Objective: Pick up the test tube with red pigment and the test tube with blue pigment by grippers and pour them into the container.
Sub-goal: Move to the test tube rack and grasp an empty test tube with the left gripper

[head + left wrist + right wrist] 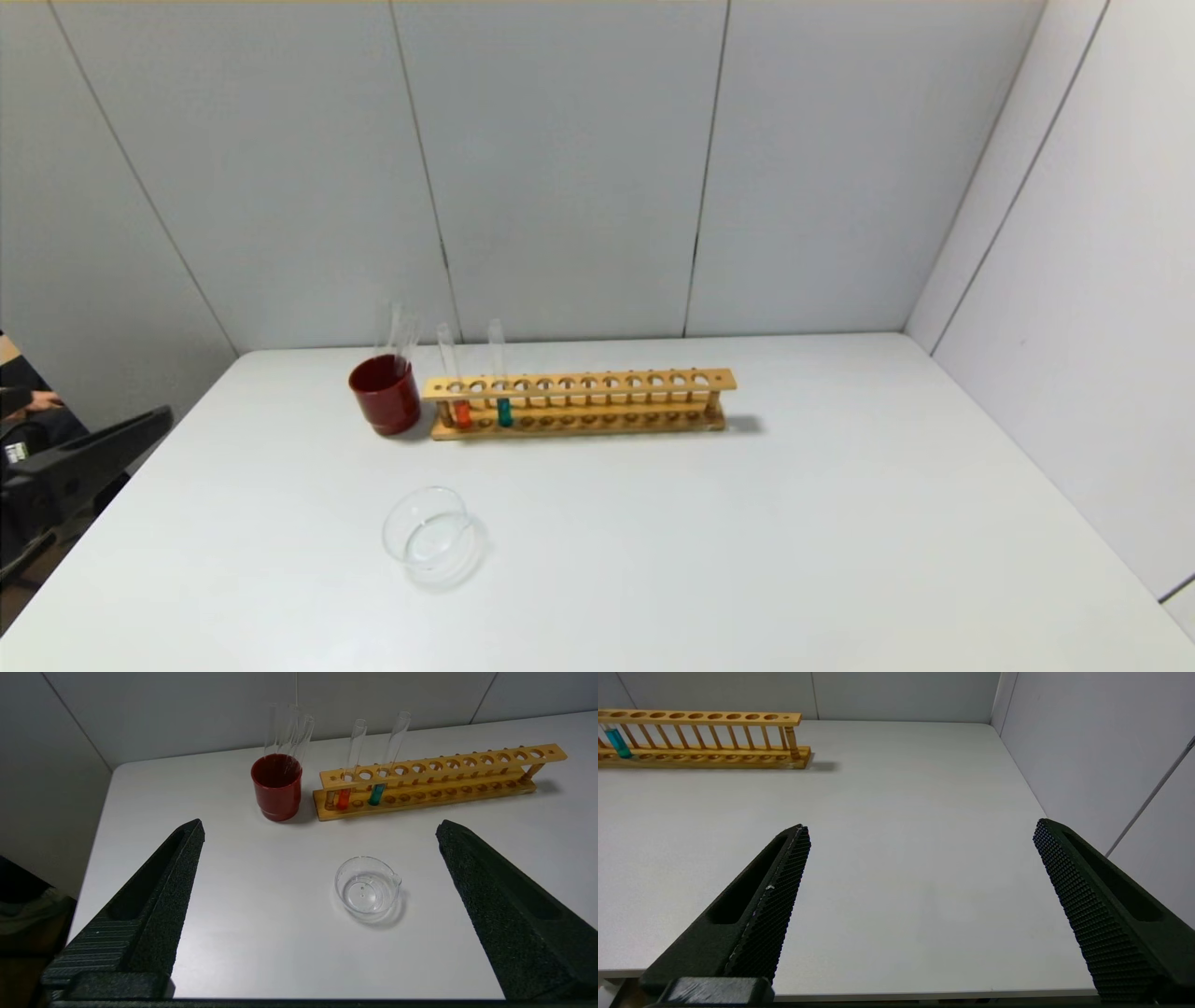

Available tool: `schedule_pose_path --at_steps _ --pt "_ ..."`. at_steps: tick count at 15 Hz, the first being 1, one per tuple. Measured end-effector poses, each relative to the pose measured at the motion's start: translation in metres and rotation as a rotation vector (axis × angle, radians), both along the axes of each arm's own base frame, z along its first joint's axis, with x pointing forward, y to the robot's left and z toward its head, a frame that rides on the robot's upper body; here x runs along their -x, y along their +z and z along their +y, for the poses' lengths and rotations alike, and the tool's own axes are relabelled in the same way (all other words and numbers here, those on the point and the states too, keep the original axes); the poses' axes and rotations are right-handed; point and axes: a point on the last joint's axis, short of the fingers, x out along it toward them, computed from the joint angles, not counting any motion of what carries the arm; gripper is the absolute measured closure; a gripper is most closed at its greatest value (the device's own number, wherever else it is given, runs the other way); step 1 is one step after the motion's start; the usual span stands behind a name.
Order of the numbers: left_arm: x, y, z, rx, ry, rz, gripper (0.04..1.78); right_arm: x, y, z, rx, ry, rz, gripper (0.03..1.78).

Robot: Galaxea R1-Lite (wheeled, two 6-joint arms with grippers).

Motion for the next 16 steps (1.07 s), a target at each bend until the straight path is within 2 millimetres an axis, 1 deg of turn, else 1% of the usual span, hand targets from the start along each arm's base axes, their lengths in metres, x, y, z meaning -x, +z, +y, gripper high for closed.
schedule_pose_path --at_steps 2,5,9,13,16 --pt "-0.036 -0.008 -0.005 0.028 -0.023 0.054 0.07 0.0 0.0 0.0 0.0 0.0 0.0 0.06" --pt "-0.086 -0.029 -0.021 0.055 -0.086 0.124 0.07 0.0 0.0 0.0 0.0 0.0 0.0 0.06" --pt "-0.142 -0.068 -0.042 0.055 -0.127 0.174 0.07 0.0 0.0 0.0 0.0 0.0 0.0 0.06" --pt "-0.186 -0.099 -0.056 0.041 -0.09 0.153 0.07 0.0 0.0 0.0 0.0 0.0 0.0 0.06" --pt "-0.21 -0.114 -0.068 0.025 -0.063 0.173 0.07 0.0 0.0 0.0 0.0 0.0 0.0 0.06"
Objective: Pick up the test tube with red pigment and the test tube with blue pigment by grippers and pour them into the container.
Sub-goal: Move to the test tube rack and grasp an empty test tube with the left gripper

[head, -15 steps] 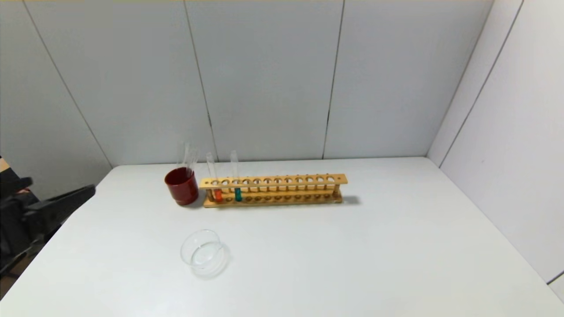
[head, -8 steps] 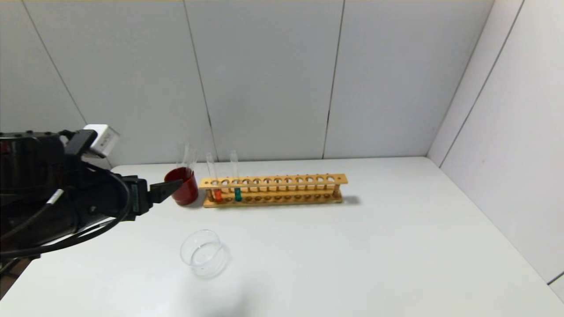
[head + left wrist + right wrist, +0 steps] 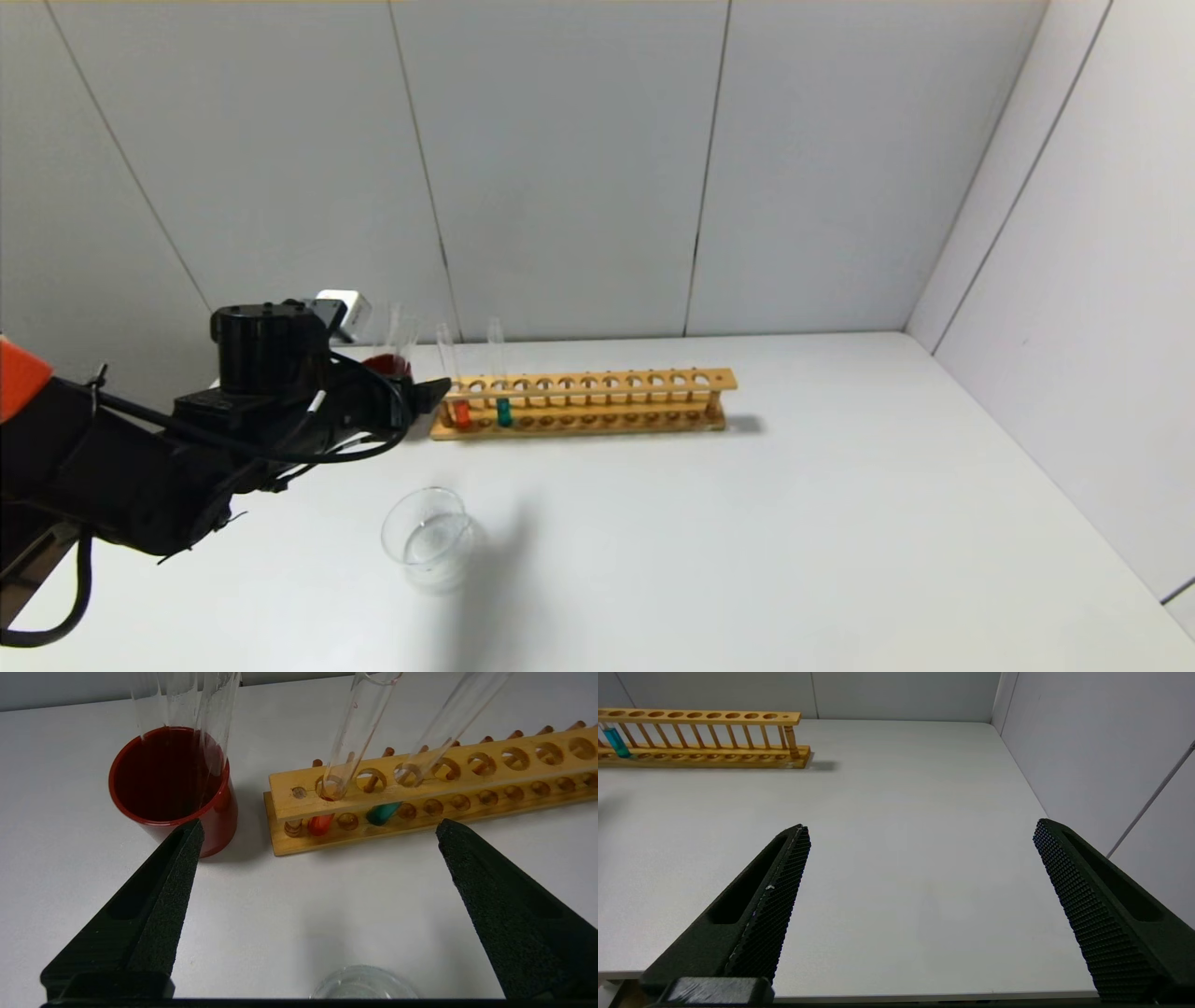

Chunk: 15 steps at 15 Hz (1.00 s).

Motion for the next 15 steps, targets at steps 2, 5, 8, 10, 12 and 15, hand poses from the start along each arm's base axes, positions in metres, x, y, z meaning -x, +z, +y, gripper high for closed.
schedule_pose_path --at_steps 2,5,8,10,12,15 --pt "-0.01 -0.006 -0.007 0.0 -0.011 0.008 0.07 0.0 0.0 0.0 0.0 0.0 0.0 0.06" --pt "-0.026 -0.014 -0.013 0.012 -0.01 0.012 0.07 0.0 0.0 0.0 0.0 0.0 0.0 0.06" --pt "-0.037 -0.02 -0.016 0.019 -0.005 0.011 0.07 0.0 0.0 0.0 0.0 0.0 0.0 0.06" --pt "-0.042 -0.022 -0.017 0.022 -0.003 0.011 0.07 0.0 0.0 0.0 0.0 0.0 0.0 0.06" --pt "-0.049 -0.022 -0.018 0.027 0.001 0.001 0.07 0.0 0.0 0.0 0.0 0.0 0.0 0.06" --pt "-0.061 -0.021 -0.02 0.021 0.039 -0.024 0.07 0.0 0.0 0.0 0.0 0.0 0.0 0.06"
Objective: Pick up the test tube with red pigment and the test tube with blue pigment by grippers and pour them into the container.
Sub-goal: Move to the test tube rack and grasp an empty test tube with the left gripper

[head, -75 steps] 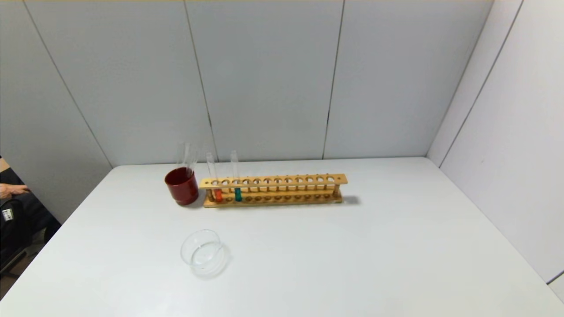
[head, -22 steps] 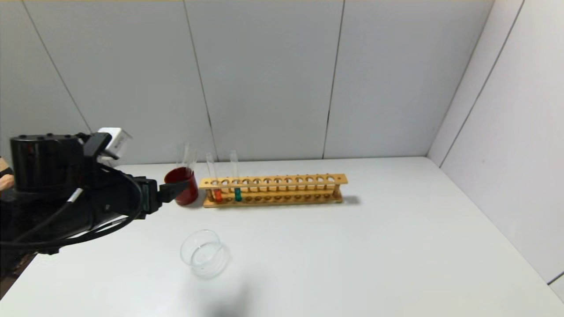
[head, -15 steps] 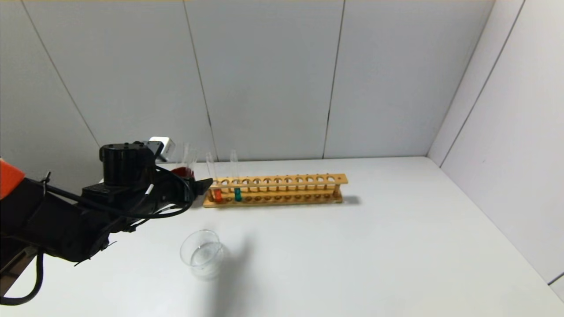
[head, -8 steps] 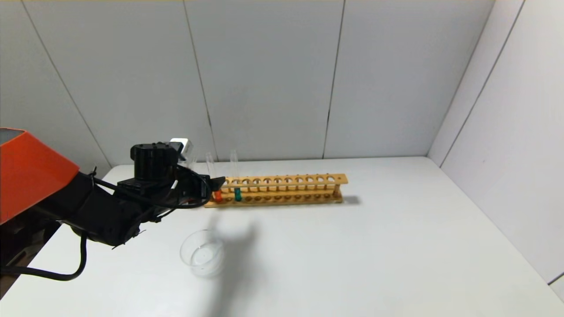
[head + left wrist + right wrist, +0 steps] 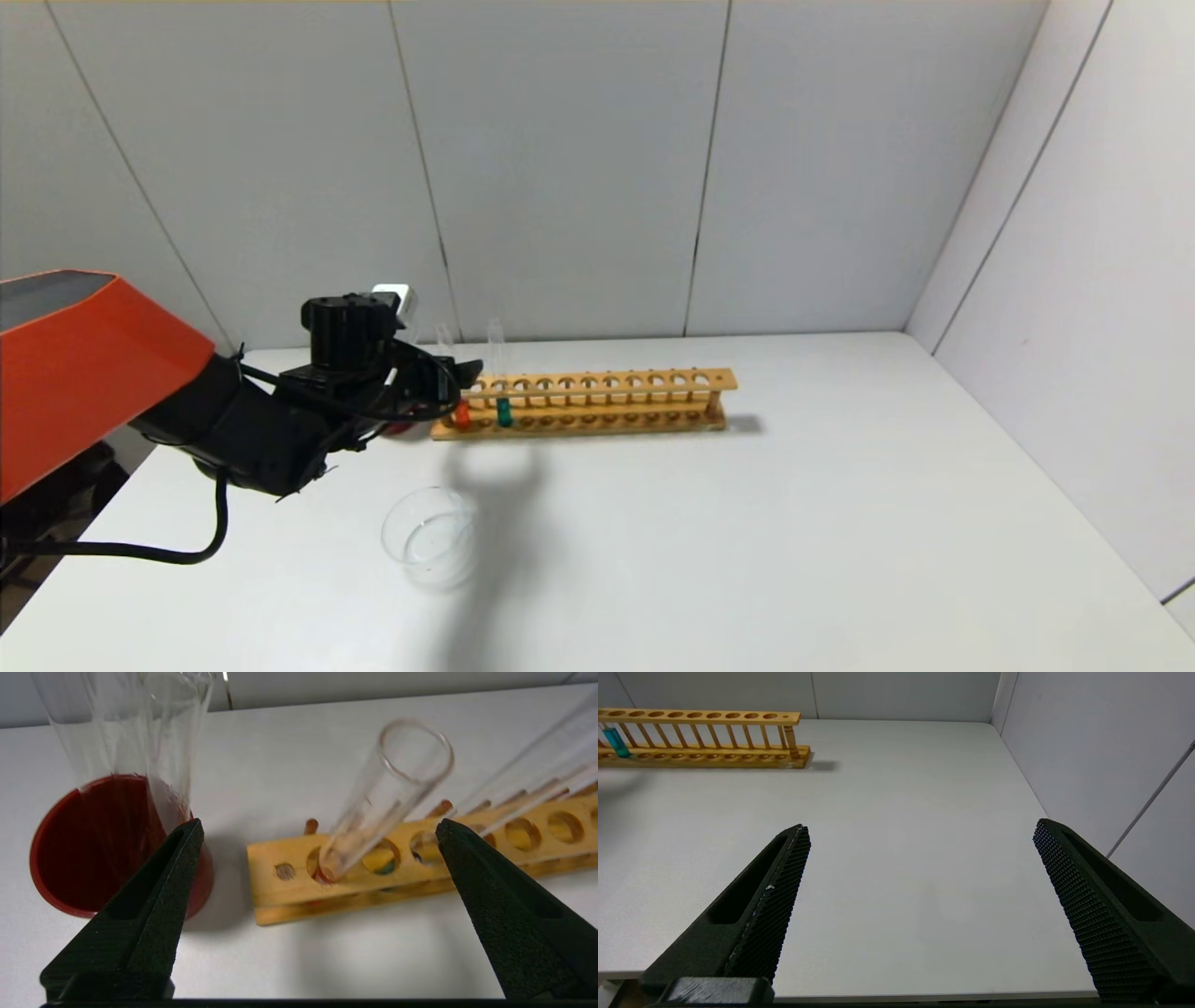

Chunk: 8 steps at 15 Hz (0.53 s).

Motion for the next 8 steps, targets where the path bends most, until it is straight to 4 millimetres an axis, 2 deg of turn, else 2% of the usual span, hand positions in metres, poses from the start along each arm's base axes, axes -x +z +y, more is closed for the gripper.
schedule_pose_path --at_steps 8 --pt "-0.018 -0.009 -0.004 -0.005 0.006 -0.006 0.07 0.0 0.0 0.0 0.0 0.0 0.0 0.06"
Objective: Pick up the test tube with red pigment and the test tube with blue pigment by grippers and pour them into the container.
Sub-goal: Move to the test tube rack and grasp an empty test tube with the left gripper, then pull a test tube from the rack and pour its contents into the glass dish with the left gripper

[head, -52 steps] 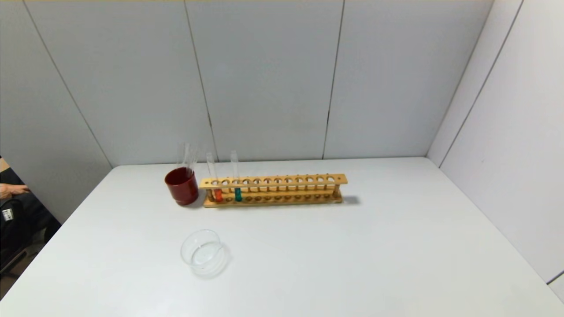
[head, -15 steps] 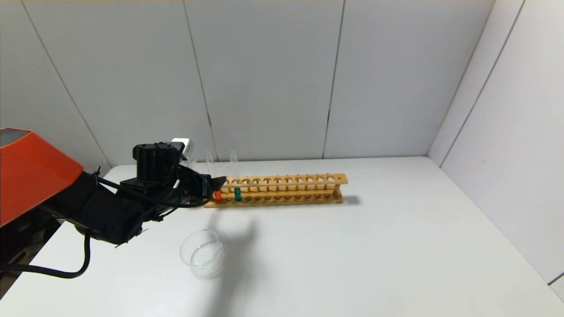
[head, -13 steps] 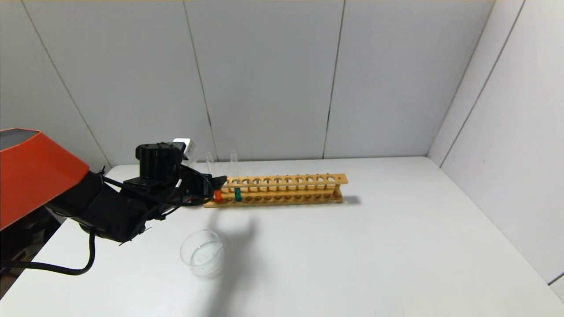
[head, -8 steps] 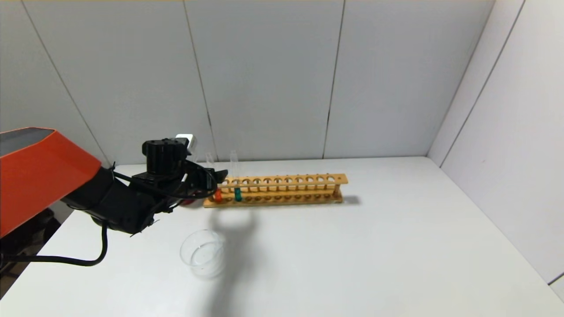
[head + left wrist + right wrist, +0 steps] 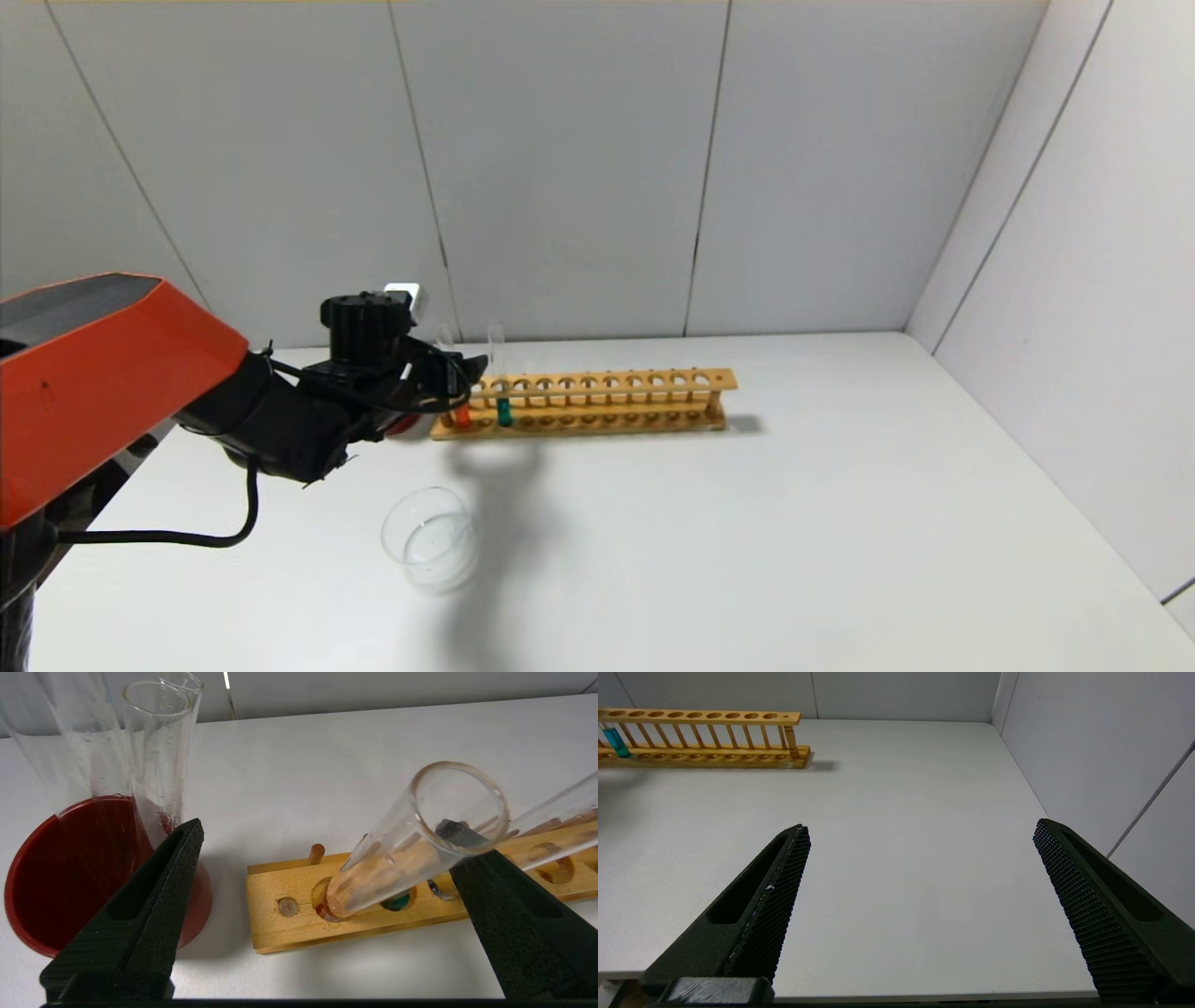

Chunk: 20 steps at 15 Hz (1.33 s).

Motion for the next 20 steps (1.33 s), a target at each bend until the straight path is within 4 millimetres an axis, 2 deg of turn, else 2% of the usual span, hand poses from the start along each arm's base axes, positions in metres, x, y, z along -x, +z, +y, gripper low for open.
schedule_pose_path --at_steps 3,5,7,11,13,17,20 --pt "-0.002 -0.004 -0.001 -0.001 0.0 0.005 0.11 0.0 0.0 0.0 0.0 0.0 0.0 0.06" --pt "-0.003 -0.005 -0.001 -0.001 -0.001 0.004 0.26 0.0 0.0 0.0 0.0 0.0 0.0 0.06" --pt "-0.004 -0.005 -0.001 -0.001 -0.001 0.004 0.5 0.0 0.0 0.0 0.0 0.0 0.0 0.06" --pt "-0.003 -0.005 -0.002 -0.002 -0.004 0.005 1.23 0.0 0.0 0.0 0.0 0.0 0.0 0.06" --pt "-0.002 -0.005 -0.004 -0.002 -0.009 0.005 1.48 0.0 0.0 0.0 0.0 0.0 0.0 0.06" --pt "-0.002 0.0 -0.006 -0.009 0.003 -0.013 1.49 0.0 0.0 0.0 0.0 0.0 0.0 0.06" --pt "-0.002 0.019 -0.006 -0.015 0.022 -0.05 1.49 0.0 0.0 0.0 0.0 0.0 0.0 0.06"
